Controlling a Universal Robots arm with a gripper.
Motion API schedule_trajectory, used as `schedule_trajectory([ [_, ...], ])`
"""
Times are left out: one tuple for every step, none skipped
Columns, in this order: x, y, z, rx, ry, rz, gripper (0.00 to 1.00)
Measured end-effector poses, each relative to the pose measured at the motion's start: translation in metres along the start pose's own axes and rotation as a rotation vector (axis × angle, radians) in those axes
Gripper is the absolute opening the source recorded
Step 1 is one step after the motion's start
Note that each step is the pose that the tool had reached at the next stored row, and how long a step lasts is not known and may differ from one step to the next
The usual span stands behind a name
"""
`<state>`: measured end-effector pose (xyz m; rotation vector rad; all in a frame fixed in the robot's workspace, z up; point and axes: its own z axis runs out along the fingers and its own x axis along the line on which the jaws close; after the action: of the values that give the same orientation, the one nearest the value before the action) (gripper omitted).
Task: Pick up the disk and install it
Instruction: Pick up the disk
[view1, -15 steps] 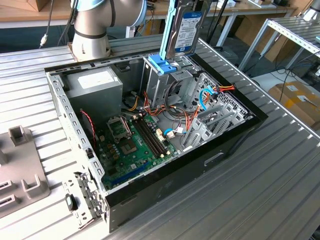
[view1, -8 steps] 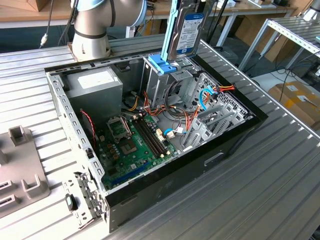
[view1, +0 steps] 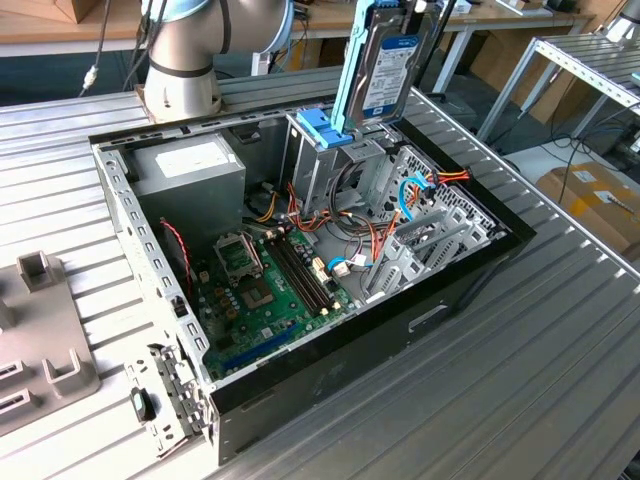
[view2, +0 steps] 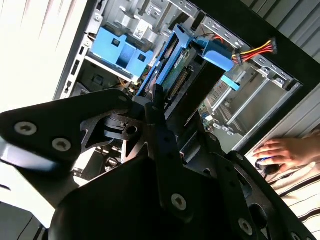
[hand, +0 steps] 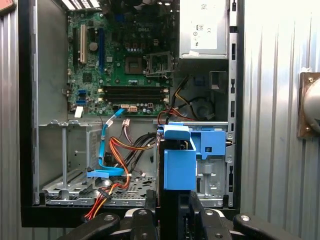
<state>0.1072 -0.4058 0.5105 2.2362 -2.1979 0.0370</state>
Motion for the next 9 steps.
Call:
schedule_trajectory([
  [0.0034, 0.0, 0.0001, 0.0, 0.0, 0.0, 0.35],
  [0.0056, 0.0001, 0.0002, 0.0, -0.0001, 0.0, 0.35],
  [0.008, 0.0001, 0.0002, 0.0, 0.0001, 0.0, 0.35],
  [0.0103, 0.0002, 0.0002, 0.0, 0.0002, 0.0, 0.35],
  [0.0128, 0.0002, 0.0003, 0.0, 0.0001, 0.0, 0.35],
  [0.0151, 0.0003, 0.0004, 0.0, 0.0, 0.0, 0.35],
  [0.0176, 0.0003, 0.0004, 0.0, 0.0001, 0.0, 0.35],
  [0.0208, 0.0004, 0.0005, 0.0, 0.0002, 0.0, 0.35],
  [0.0241, 0.0004, 0.0006, 0.0, 0.0001, 0.0, 0.35],
])
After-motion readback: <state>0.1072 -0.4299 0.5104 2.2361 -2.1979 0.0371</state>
